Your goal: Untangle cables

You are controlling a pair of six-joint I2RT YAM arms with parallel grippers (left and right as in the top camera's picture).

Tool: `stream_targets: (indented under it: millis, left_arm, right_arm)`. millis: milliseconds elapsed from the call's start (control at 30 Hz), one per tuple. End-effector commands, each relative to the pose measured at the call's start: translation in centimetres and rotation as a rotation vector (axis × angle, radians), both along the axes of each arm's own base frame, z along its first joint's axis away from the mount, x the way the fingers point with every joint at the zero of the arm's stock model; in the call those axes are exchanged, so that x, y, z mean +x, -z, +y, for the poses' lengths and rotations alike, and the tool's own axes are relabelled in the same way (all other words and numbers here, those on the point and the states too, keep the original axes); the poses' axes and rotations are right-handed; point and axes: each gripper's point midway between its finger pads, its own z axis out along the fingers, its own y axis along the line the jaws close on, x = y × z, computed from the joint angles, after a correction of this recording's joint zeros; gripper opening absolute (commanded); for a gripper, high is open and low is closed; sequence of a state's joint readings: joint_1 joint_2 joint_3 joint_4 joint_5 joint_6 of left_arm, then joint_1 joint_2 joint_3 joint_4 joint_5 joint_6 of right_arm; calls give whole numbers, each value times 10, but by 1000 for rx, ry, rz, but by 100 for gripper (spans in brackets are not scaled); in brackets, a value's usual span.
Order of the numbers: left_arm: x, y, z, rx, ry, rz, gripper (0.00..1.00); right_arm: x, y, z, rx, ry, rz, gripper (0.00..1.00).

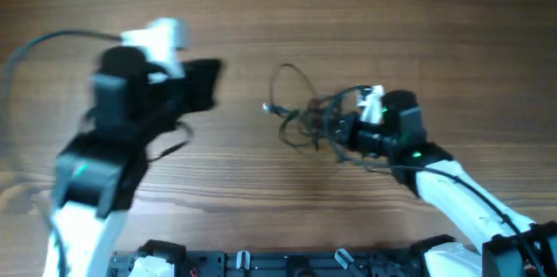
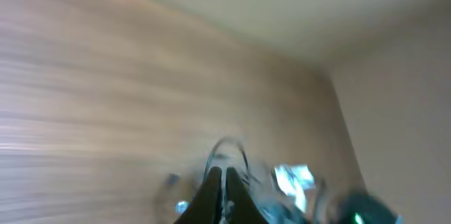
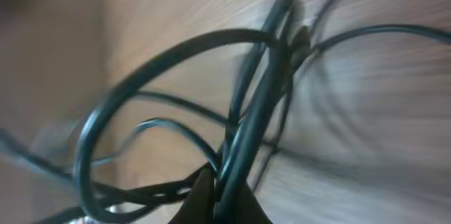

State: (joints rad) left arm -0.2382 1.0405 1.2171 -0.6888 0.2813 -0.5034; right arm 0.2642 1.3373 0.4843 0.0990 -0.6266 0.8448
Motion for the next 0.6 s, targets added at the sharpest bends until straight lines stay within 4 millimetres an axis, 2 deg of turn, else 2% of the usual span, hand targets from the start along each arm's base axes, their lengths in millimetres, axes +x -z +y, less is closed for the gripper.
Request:
stream_targets:
  millis: [0, 33, 133, 200, 233, 300, 400, 433, 467, 500, 533, 567]
  left_arm:
    - [-25, -41, 107, 3, -379, -116, 4]
    - [-33, -41, 127, -5, -460, -112, 4]
    - [-48, -32, 161, -17, -607, -64, 4]
    - [-52, -21, 163, -45, -614, -6, 4]
    - [-51, -12, 155, -76, -568, 37, 4]
    - [-45, -1, 132, -128, -428, 84, 4]
    - [-39, 4, 95, -183, -155, 98, 8]
    - [-39, 1, 80, -215, -28, 85, 15]
    - [-39, 0, 68, -240, 64, 76, 19]
    - [-37, 1, 60, -262, 128, 82, 24]
    - [-33, 7, 56, -273, 149, 107, 34]
    - [-31, 10, 54, -278, 159, 122, 40]
  right_arm:
    - [15, -21, -47, 1, 25, -137, 4]
    - [19, -30, -57, 25, 48, -159, 5]
    - [23, -51, -73, 88, 78, -205, 4]
    - [18, -69, -64, 154, 8, -261, 4]
    - [10, -86, -51, 213, -90, -325, 5]
    - [-1, -105, -31, 264, -214, -410, 4]
    - [-17, -124, 1, 309, -352, -492, 5]
    - [-23, -128, 17, 308, -392, -524, 9]
    - [-20, -125, 26, 282, -374, -525, 14]
    - [-10, -112, 31, 217, -293, -493, 19]
    - [3, -93, 29, 133, -194, -446, 54]
    - [13, -74, 22, 54, -104, -393, 74]
